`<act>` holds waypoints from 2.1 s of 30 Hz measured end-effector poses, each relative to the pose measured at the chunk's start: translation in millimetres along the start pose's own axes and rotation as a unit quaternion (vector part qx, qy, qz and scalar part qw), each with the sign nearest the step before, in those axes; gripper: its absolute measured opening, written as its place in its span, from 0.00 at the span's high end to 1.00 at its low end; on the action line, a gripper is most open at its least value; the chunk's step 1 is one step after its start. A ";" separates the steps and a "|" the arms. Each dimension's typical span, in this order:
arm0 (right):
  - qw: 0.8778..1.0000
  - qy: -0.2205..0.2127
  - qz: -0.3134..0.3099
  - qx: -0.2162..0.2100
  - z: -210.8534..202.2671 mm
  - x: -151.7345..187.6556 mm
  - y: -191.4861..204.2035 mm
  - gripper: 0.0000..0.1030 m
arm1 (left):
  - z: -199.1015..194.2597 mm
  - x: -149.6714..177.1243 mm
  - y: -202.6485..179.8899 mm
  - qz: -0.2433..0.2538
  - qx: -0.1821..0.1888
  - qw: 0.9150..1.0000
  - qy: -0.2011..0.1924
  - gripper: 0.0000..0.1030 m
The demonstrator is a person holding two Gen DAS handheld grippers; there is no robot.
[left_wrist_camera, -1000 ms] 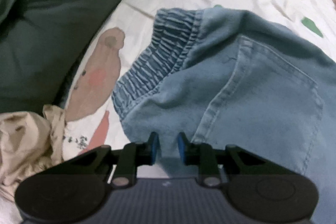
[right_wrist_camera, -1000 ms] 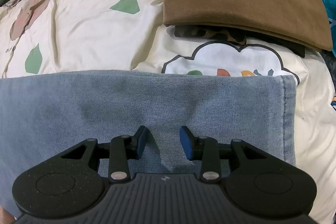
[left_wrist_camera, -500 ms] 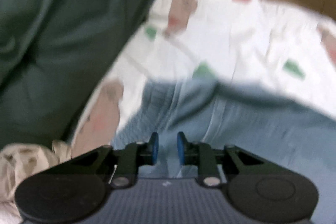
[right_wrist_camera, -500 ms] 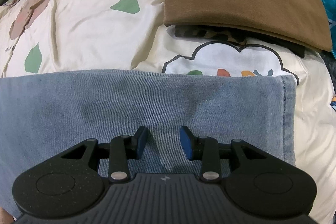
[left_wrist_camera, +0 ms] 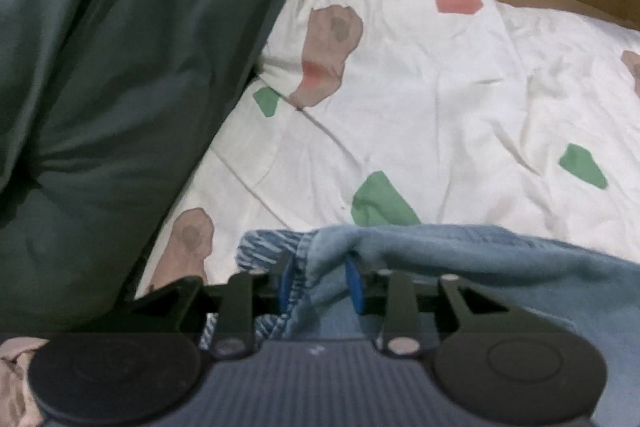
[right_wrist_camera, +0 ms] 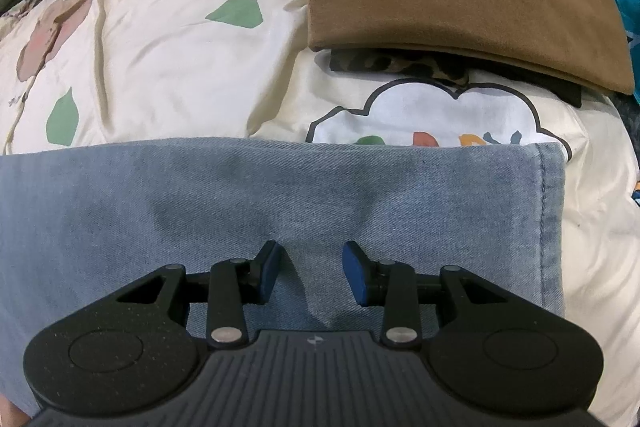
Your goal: Fold clothes
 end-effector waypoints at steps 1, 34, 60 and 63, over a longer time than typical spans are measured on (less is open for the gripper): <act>1.000 0.000 -0.001 0.000 0.9 -0.7 0.4 0.59 | 4.8 0.7 1.9 -0.004 0.000 1.000 0.003 0.73; 0.992 0.002 0.121 -0.043 -46.7 -15.1 -69.9 0.53 | -106.9 46.0 -10.7 -0.054 0.060 0.996 0.049 0.52; 0.957 -0.011 0.271 -0.101 -47.5 106.5 -165.3 0.48 | -190.3 137.3 -104.7 -0.046 0.101 0.990 0.087 0.42; 0.954 -0.019 0.281 -0.103 -46.0 117.8 -166.5 0.48 | -188.0 151.8 -114.3 -0.040 0.104 0.989 0.096 0.41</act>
Point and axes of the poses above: each gripper's, at about its wrist camera, not at the fingertips, and z roughly the way its jaws point, y to its left, x to its underside, the point moved 8 cm from there along z, roughly the way its jaws point, and after that the axes turned 9 degrees about x, right-handed, at the moved point
